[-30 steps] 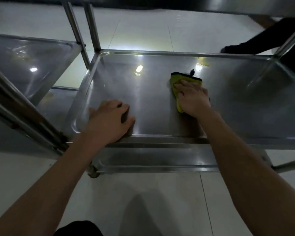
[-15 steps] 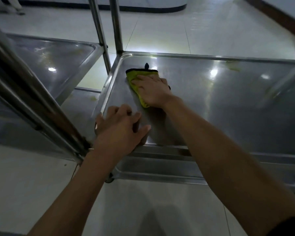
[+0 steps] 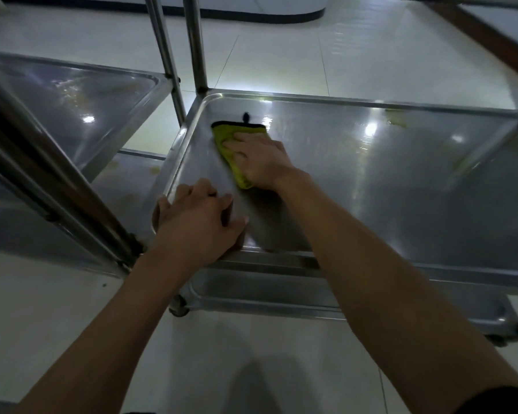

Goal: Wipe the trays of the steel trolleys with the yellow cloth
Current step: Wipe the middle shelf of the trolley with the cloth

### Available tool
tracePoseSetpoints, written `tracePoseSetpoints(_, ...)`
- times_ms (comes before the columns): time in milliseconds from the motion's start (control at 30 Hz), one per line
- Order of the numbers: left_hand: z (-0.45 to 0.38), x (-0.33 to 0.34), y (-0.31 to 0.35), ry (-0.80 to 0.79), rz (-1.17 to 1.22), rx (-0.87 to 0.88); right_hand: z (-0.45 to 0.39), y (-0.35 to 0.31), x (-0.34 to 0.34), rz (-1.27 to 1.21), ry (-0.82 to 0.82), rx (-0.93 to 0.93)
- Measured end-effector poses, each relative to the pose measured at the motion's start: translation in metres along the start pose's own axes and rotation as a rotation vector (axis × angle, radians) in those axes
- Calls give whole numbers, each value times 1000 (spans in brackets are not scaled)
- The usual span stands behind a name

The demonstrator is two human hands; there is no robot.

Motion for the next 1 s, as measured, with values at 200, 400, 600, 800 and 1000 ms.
tracePoseSetpoints(200,0,3,7,-4,-10,-46,61,95,-29,43,32,253)
tracePoseSetpoints(400,3,5,13,-28,-28,-41,149,180,-68,66,127,435)
tracePoseSetpoints(600,11,-2,30,-46,64,-17,219,187,-75,136,150,483)
tracePoseSetpoints(800,21,-9,39,14,138,117,253,140,-62,165,165,511)
tracePoseSetpoints(1000,42,-2,61,111,205,227,254,77,-44,192,153,490)
Point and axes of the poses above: each hand's wrist, its own z-axis away from the middle knuckle, its own x-axis out of the palm, y = z × x, the point moved 6 cm from there along -z, towards the middle knuckle, and after that the axes turned 5 degrees about x, right-handed, at the moved point
